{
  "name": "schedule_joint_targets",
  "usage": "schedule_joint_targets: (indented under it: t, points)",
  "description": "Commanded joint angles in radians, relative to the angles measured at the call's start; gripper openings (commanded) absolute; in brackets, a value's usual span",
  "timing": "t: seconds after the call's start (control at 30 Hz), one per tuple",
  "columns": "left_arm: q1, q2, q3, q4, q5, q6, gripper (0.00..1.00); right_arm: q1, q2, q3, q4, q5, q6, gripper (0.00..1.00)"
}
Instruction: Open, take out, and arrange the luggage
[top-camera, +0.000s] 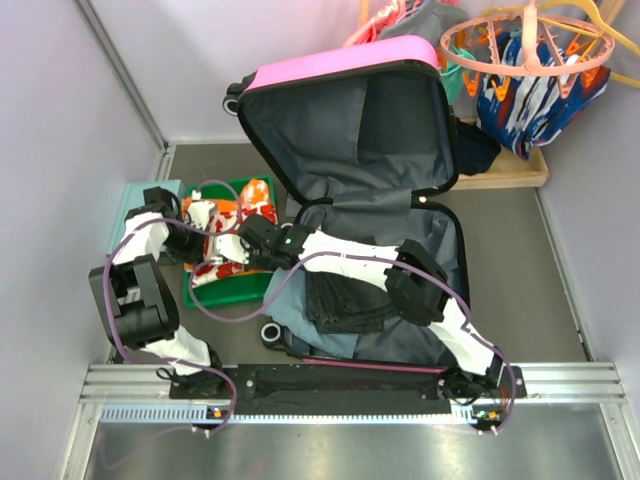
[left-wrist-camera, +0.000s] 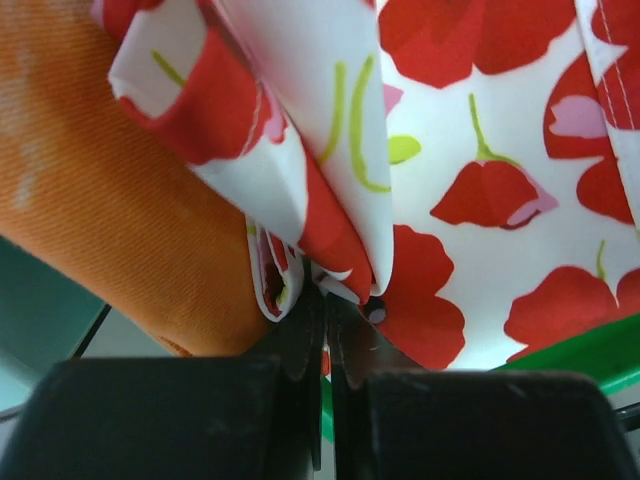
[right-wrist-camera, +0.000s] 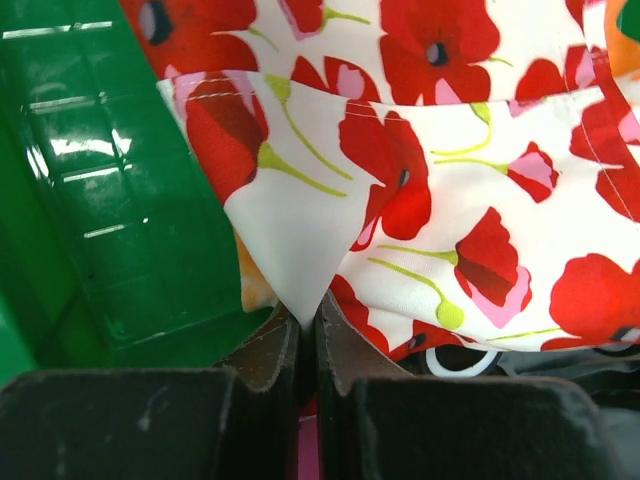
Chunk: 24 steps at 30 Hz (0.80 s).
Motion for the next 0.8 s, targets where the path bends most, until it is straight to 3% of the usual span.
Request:
schedule_joint_targets:
  t: [0.0, 0.23, 0.33, 0.37, 0.4, 0.47, 0.5, 0.53, 0.77]
  points:
    - [0.014, 0.039, 0.012, 0.1, -0.054, 0.005, 0.0, 0.034, -0.013, 0.02, 0.016, 0.008, -0.06, 0.0]
    - [0.013, 0.03, 0.065, 0.204, -0.019, -0.104, 0.0, 0.018, 0.04, 0.096, 0.018, 0.097, -0.052, 0.0]
    - [0.013, 0.053, 0.091, 0.171, 0.003, -0.103, 0.0, 0.02, 0.02, 0.072, 0.015, 0.077, -0.05, 0.02]
    - [0.013, 0.06, 0.099, 0.163, 0.003, -0.103, 0.04, 0.021, 0.007, 0.054, 0.024, 0.07, -0.049, 0.15]
    - [0.013, 0.06, 0.098, 0.154, -0.002, -0.1, 0.18, 0.024, -0.03, 0.032, 0.037, 0.065, -0.046, 0.23]
    - [0.013, 0.048, 0.085, 0.14, -0.002, -0.096, 0.31, 0.034, -0.067, -0.028, 0.059, 0.045, -0.038, 0.48]
    - [0.013, 0.027, 0.082, 0.141, 0.0, -0.098, 0.39, 0.037, -0.101, -0.054, 0.065, 0.027, -0.034, 0.51]
    - [0.013, 0.017, 0.081, 0.141, -0.002, -0.101, 0.4, 0.04, -0.118, -0.061, 0.07, 0.019, -0.026, 0.55]
    - [0.005, -0.079, 0.18, 0.065, 0.056, -0.142, 0.43, 0.046, -0.295, -0.124, 0.107, -0.119, 0.086, 0.57]
